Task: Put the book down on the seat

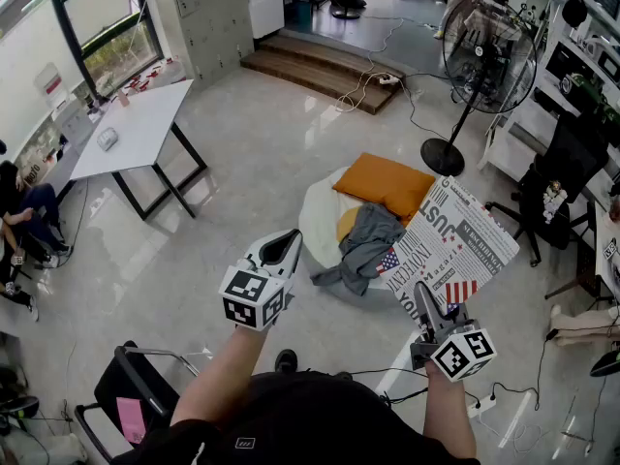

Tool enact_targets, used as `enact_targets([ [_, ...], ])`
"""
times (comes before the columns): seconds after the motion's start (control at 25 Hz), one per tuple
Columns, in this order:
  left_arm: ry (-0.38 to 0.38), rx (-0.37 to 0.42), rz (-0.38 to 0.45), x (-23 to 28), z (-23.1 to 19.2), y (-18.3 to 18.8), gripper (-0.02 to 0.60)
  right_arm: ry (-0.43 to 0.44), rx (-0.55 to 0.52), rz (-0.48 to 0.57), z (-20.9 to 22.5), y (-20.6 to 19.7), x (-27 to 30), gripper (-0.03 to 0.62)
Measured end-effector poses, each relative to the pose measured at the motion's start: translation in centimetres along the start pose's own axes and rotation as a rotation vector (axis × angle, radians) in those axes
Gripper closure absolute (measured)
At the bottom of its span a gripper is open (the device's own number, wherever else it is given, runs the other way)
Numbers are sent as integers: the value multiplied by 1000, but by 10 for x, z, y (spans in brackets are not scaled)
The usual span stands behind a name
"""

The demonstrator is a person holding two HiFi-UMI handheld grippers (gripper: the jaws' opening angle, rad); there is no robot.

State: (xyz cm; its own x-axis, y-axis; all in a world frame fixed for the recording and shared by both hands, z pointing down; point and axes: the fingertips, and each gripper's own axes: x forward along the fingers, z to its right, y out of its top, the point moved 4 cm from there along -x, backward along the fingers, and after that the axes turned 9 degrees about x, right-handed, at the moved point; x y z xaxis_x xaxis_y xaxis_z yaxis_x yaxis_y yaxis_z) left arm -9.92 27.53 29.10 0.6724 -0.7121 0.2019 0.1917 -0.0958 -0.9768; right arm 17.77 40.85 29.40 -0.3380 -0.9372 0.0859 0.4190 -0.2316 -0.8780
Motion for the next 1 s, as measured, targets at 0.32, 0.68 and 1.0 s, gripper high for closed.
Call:
enact_targets([
  [0.32, -15, -23, -37, 0, 29, -8, 577, 3, 17, -4, 12, 1, -30, 425],
  [0.68, -45, -9, -43, -4, 85, -11, 577, 62, 80, -19, 37, -7, -67, 421],
  [1.0, -5, -23, -62, -1, 50, -16, 577, 69, 102, -86, 37, -17, -21, 419],
])
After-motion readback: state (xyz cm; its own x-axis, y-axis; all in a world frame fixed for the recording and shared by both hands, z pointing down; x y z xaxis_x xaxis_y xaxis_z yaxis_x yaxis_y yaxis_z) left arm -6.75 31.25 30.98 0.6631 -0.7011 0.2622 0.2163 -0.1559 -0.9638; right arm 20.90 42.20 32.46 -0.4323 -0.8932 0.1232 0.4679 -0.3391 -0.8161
